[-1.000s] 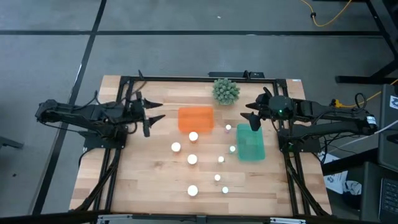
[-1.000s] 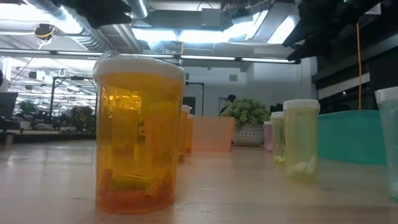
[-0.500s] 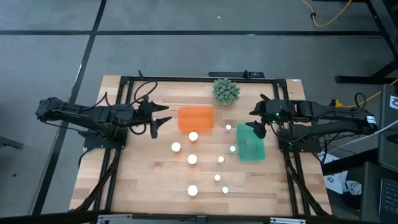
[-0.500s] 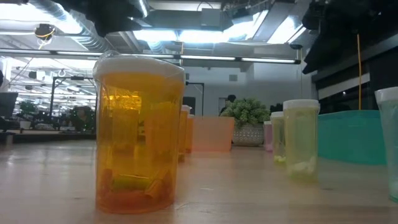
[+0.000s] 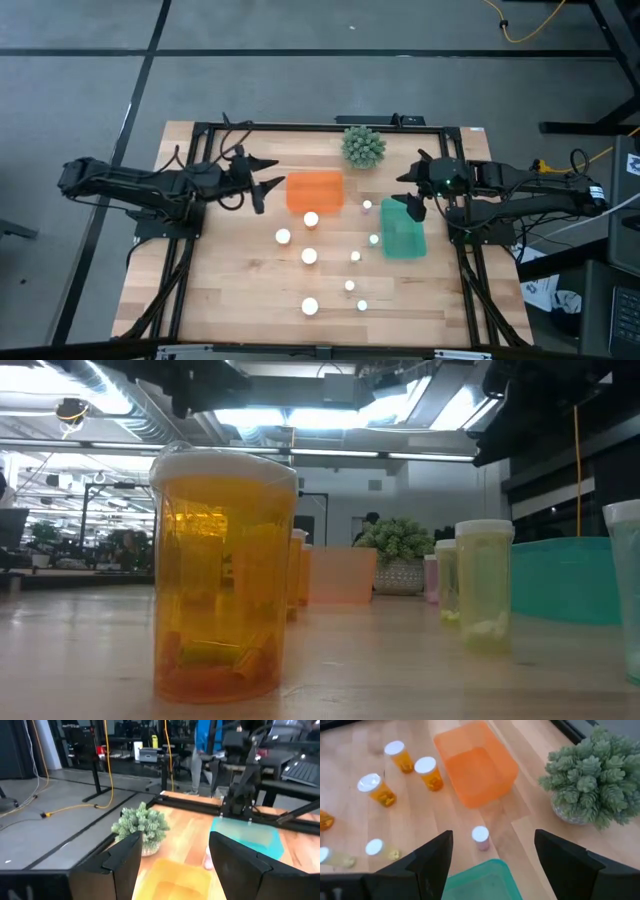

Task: Pick and place medicine bottles into bin by pill shape (circle, oval)
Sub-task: Put the orange pill bottle into the orange bin

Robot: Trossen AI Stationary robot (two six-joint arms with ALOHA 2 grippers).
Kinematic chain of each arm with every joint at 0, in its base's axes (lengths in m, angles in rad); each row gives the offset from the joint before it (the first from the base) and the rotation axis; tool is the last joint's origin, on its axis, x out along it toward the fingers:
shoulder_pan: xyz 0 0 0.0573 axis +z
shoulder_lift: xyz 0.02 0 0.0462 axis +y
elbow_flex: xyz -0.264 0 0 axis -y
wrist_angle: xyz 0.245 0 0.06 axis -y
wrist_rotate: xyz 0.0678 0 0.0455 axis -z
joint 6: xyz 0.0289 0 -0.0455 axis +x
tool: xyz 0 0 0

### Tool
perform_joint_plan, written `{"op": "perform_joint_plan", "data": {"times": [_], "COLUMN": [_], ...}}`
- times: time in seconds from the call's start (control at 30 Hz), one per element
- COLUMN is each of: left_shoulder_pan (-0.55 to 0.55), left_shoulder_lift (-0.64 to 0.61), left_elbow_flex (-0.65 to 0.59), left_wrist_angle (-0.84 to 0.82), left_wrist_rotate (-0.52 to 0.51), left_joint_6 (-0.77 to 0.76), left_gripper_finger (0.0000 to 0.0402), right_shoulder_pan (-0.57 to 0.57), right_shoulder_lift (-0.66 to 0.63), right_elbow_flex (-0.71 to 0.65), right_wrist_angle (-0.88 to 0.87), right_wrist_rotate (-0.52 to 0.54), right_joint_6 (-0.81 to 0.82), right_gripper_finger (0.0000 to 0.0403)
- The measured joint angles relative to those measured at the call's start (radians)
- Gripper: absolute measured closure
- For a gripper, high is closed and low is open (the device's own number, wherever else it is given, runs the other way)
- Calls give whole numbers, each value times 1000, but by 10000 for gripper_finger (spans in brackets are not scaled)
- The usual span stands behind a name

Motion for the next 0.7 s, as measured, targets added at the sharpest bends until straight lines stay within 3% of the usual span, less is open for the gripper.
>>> {"op": "perform_joint_plan", "data": {"times": [0.23, 0.43, 0.7], "left_shoulder_pan": [-29, -173, -343], "left_shoulder_lift": [76, 87, 180], "left_elbow_flex": [0, 1, 143], "left_wrist_angle": [-1, -27, -554], "left_wrist_rotate": [83, 94, -37], "left_joint_6": [-60, -80, -415], "left_gripper_finger": [180, 185, 186], "right_shoulder_pan": [0, 0, 0], "right_shoulder_lift": [0, 0, 0], "right_elbow_flex": [0, 0, 0], "right_wrist_angle": [-1, -2, -4], "right_wrist_rotate": [-29, -31, -32], "right_joint_6": [-6, 30, 75], "right_gripper_finger": [121, 121, 121]}}
